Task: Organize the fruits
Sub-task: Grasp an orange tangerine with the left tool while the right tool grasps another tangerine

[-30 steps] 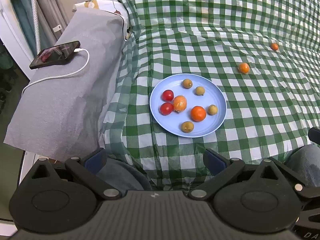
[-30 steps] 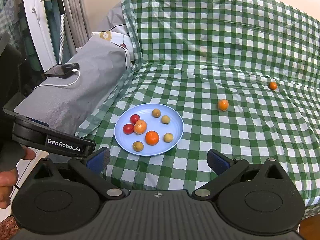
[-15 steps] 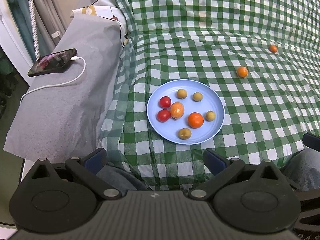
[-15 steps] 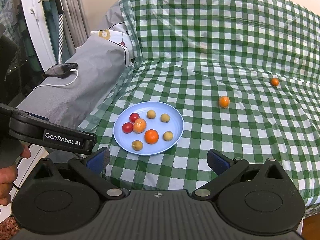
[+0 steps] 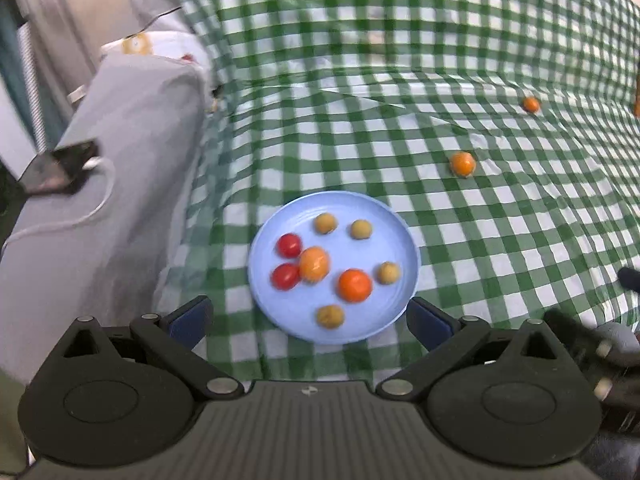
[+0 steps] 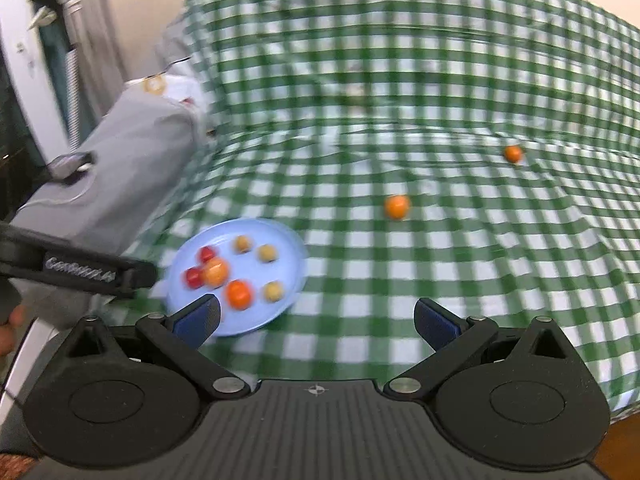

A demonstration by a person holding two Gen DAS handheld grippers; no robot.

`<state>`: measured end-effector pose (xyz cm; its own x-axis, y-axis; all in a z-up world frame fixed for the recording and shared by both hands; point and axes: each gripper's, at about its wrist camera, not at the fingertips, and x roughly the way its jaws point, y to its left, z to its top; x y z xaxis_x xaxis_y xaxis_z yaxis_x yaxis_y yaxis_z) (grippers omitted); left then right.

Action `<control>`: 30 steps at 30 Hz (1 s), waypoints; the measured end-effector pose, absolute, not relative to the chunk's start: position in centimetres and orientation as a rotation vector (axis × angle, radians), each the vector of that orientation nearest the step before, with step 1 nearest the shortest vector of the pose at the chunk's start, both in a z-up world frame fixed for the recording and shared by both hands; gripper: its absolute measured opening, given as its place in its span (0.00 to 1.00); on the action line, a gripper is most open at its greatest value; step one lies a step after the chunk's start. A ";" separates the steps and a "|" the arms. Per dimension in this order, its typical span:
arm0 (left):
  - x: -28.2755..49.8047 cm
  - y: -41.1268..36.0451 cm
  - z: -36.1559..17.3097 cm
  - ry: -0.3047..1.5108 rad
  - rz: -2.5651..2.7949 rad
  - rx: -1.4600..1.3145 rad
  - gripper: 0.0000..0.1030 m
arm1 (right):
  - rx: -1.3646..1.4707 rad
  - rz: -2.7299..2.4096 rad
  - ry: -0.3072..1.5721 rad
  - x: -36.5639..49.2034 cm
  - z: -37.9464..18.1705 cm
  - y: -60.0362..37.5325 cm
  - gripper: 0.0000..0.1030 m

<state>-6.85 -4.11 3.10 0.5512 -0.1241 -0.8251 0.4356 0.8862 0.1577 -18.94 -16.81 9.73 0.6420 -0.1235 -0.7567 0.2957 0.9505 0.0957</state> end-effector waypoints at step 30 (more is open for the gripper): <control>11.0 -31.8 -15.1 1.052 -0.523 0.462 1.00 | 0.356 -0.707 0.809 6.4 -8.6 -57.9 0.99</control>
<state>11.04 -31.85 -15.15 0.3966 -0.1819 -0.8998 0.6071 0.7872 0.1085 6.40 -57.86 -8.65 0.4818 -0.4360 -0.7601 0.6946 0.7189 0.0279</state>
